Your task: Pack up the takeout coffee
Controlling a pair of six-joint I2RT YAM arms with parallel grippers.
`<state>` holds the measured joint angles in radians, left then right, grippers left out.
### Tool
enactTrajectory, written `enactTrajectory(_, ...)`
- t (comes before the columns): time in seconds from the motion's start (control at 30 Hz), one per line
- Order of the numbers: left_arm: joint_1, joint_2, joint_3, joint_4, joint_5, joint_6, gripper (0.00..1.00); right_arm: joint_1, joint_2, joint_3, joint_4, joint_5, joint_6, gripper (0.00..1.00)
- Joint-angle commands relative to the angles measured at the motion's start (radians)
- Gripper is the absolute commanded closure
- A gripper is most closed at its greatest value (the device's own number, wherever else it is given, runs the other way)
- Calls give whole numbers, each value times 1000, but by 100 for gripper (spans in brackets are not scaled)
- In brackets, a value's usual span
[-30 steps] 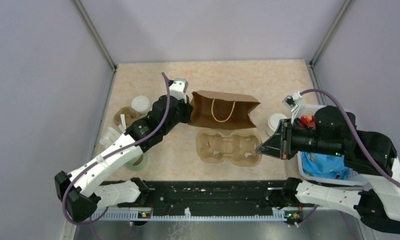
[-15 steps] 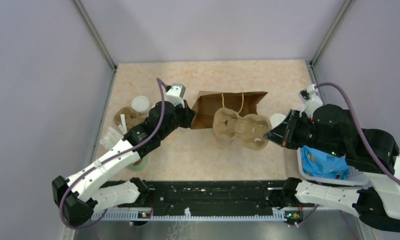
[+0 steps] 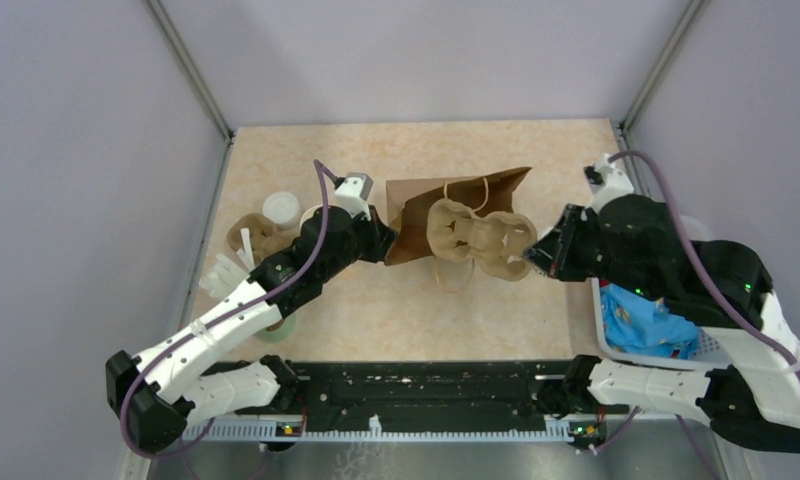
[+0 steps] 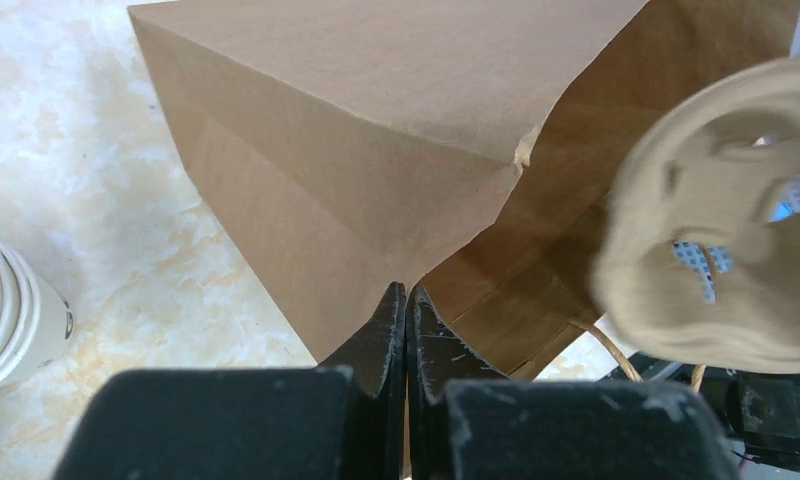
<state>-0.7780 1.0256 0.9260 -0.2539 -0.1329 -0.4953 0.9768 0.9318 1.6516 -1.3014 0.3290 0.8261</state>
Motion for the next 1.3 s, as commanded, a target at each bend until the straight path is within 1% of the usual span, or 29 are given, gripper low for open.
enactTrajectory(0.0, -4, -27, -14, 29, 22, -41, 100, -3, 79, 30, 16, 23, -149, 100)
enactTrajectory(0.07, -4, -35, -26, 29, 30, -55, 100, -3, 88, 34, 15, 51, -188, 100)
enactTrajectory(0.17, -4, -44, -47, 33, 42, -62, 100, -3, 100, 55, 41, 54, -232, 100)
enactTrajectory(0.43, -4, -36, -45, 32, 33, -48, 100, -3, 170, 135, -22, 127, -256, 100)
enactTrajectory(0.53, -3, -24, -34, 41, 47, -59, 100, -3, 178, 100, -8, 97, -269, 100)
enactTrajectory(0.63, -3, -7, -9, 14, 21, -98, 100, 4, 190, 51, 23, 64, -273, 100)
enactTrajectory(0.8, -3, 2, 19, 7, 2, -136, 100, 10, 214, 54, 21, 81, -274, 100)
enactTrajectory(1.0, -3, 14, 17, 51, 46, -192, 100, 14, 234, 4, 99, 37, -271, 100)
enactTrajectory(1.17, -3, 39, 11, 87, 96, -235, 100, 14, 263, -34, 198, 40, -268, 100)
enactTrajectory(1.27, -4, 50, 11, 92, 114, -248, 100, 14, 293, -35, 224, 53, -279, 100)
